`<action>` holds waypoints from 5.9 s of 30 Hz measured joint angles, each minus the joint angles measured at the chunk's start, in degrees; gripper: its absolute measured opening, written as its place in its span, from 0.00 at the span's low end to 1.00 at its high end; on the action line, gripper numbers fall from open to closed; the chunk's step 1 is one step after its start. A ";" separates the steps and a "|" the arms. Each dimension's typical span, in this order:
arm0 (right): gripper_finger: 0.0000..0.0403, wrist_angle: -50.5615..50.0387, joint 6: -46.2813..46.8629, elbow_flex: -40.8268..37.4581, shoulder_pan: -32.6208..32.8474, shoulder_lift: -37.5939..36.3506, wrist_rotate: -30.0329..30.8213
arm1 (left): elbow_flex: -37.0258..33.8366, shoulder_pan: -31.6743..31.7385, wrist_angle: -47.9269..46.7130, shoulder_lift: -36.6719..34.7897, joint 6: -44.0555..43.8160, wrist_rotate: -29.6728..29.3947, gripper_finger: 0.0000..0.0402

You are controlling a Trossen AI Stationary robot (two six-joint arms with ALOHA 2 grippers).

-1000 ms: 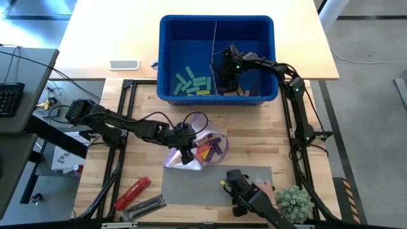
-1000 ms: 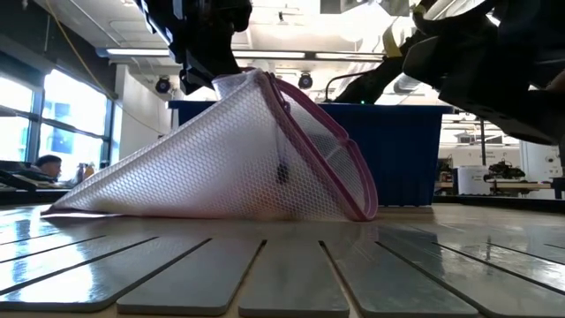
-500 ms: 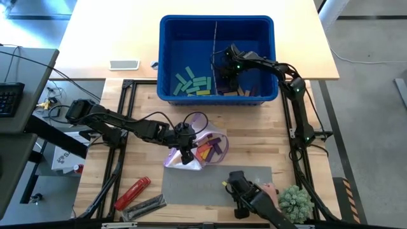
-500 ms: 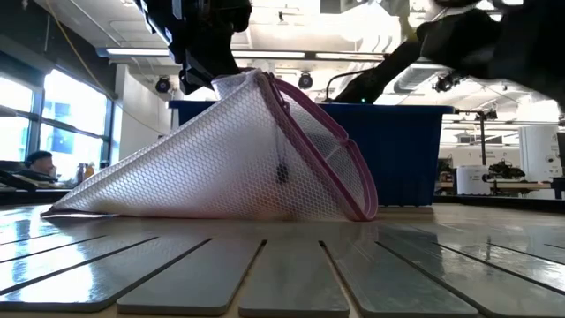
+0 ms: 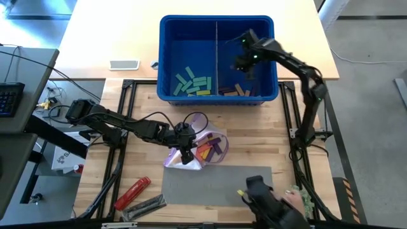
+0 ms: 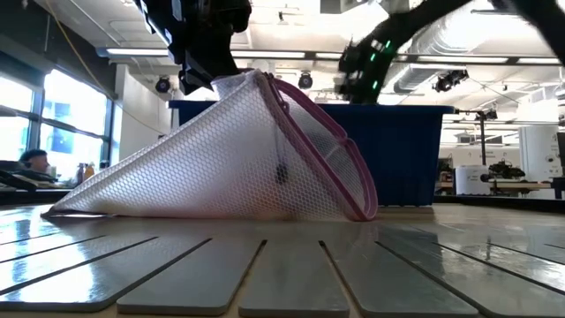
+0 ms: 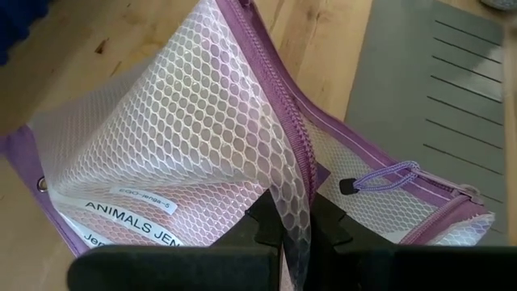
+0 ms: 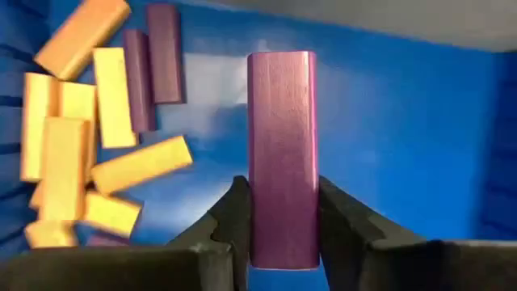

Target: Sort blocks

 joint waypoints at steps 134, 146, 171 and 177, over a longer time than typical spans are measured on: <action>0.71 16.55 58.24 -18.54 1.13 -9.15 1.26 | 0.00 -1.71 0.92 0.02 0.20 -2.94 0.00; 0.71 16.70 52.23 -18.54 1.28 -6.76 5.70 | 0.00 -0.33 0.88 0.00 2.01 -2.95 0.00; 0.71 15.09 51.79 -18.54 0.86 -1.24 6.21 | 0.00 -0.31 0.68 0.02 1.44 -2.99 0.00; 0.71 13.45 45.82 -18.54 1.21 0.33 6.25 | 0.00 -0.33 0.70 0.01 1.46 -2.99 0.00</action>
